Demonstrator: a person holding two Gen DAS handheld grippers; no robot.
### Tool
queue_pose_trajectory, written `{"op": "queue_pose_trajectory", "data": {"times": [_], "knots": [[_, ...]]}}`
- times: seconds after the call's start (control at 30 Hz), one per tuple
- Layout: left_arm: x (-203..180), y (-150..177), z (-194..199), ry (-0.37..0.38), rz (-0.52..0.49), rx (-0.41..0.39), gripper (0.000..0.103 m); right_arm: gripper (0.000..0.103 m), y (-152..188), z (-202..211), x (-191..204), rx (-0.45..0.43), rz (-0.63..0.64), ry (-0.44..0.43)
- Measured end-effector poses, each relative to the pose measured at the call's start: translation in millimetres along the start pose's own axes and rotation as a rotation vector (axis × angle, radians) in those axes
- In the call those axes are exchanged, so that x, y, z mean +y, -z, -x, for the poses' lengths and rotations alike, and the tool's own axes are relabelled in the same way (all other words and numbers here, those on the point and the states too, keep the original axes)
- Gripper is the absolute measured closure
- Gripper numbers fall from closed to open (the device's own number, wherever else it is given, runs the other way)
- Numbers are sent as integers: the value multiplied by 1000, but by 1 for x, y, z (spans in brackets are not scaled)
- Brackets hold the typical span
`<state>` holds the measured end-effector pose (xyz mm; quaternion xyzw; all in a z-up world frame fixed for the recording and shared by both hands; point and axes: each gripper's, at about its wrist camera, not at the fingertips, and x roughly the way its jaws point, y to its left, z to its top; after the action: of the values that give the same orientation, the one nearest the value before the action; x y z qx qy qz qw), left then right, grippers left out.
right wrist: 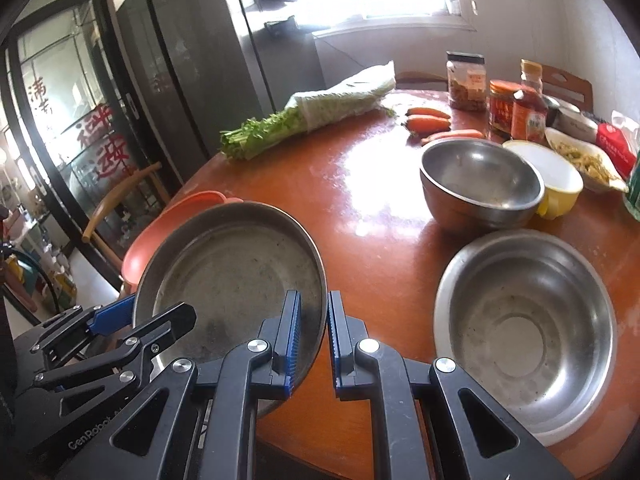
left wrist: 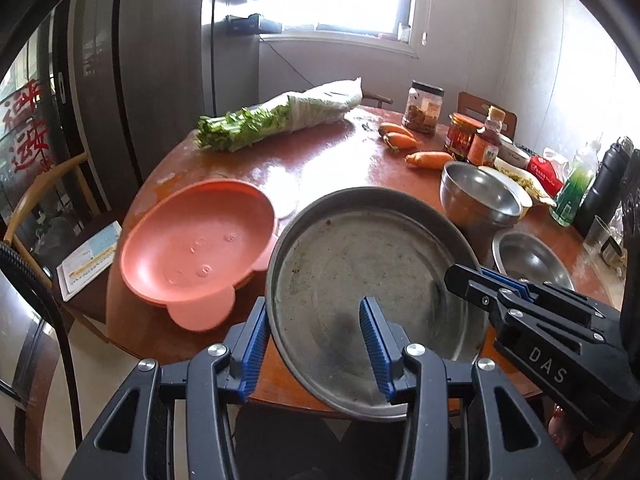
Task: Organize plates and bowls
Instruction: 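Lift the steel pan with the right gripper toward the pink plate, then lower the steel pan onto the pink plate and open the right gripper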
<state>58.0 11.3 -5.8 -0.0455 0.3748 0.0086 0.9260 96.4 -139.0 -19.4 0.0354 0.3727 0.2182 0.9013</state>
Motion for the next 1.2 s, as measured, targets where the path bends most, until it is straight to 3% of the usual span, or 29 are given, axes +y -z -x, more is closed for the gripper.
{"op": "queue_pose_trajectory", "data": {"times": [0.73,1.2], "knots": [[79,-49,4,-91,93,-78,57,90,-64,-39,79,-36,110,-70],[131,-55,-23,-138,143,-33,57,90,-83,-99,117,27,135,-100]]}}
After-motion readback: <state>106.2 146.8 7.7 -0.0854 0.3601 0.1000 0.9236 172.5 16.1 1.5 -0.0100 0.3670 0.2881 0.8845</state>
